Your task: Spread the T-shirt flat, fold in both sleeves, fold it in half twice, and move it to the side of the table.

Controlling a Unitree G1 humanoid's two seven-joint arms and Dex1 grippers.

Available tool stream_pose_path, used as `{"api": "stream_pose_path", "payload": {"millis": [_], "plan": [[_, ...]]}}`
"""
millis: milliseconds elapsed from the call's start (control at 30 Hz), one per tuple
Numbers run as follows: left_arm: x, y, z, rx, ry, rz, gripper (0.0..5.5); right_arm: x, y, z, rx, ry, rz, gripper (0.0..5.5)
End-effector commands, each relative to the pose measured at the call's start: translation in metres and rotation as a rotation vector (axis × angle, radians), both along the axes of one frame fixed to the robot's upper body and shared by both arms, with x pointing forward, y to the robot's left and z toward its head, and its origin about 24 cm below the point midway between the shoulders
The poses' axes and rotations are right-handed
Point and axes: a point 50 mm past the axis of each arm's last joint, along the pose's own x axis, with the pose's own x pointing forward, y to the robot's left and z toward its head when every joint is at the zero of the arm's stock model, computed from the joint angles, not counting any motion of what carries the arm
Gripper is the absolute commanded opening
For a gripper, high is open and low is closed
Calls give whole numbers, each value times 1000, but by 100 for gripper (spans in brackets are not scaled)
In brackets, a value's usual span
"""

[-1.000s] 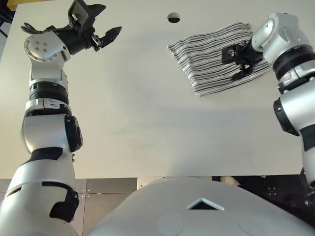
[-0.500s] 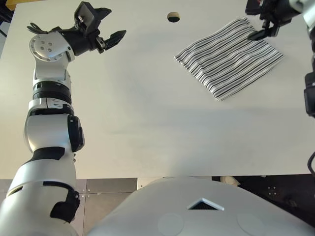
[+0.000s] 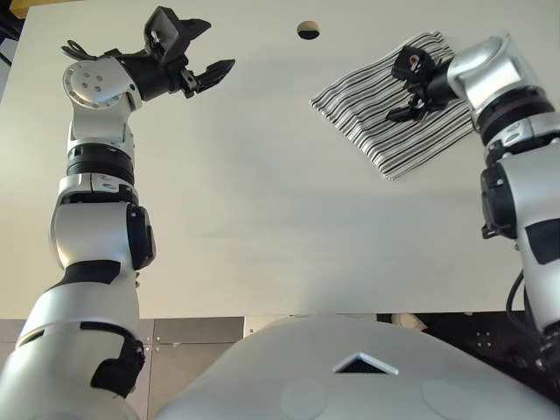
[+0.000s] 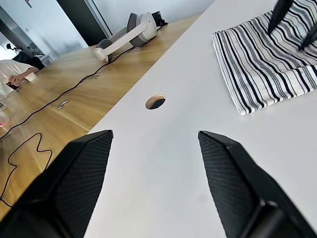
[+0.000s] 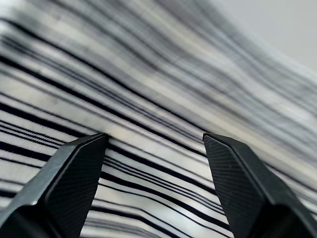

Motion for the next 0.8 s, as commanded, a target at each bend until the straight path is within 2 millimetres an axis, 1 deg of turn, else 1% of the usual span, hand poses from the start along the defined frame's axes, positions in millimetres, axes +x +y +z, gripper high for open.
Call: {"api": "stream_pose_path", "payload": {"millis": [33, 133, 300, 367, 433, 500, 567, 633, 667, 733, 800], "plan": [[0, -1, 4, -12, -15, -14, 321, -9, 6, -22, 28, 35, -43, 355], [2, -4, 7, -21, -30, -26, 321, -11, 12, -26, 76, 55, -57, 355], [2, -9, 13, -36, -62, -52, 321, -17, 42, -32, 230, 138, -52, 355], [3, -11, 14, -39, -68, -64, 321, -25, 57, -41, 219, 189, 37, 355], [2, -11, 16, -39, -76, -69, 321, -36, 83, -49, 217, 255, 187, 355], [2, -13, 19, -44, -90, -75, 321, -47, 107, -51, 237, 325, 335, 355], [3, -15, 21, -50, -102, -84, 321, -56, 119, -53, 237, 382, 460, 355], [3, -18, 22, -54, -110, -91, 321, -61, 120, -53, 225, 428, 546, 355], [2, -20, 22, -55, -114, -96, 321, -62, 116, -52, 201, 453, 593, 355], [2, -22, 23, -57, -122, -103, 321, -62, 104, -47, 143, 493, 660, 355], [2, -23, 24, -60, -130, -104, 321, -57, 86, -38, 62, 507, 708, 355]]}}
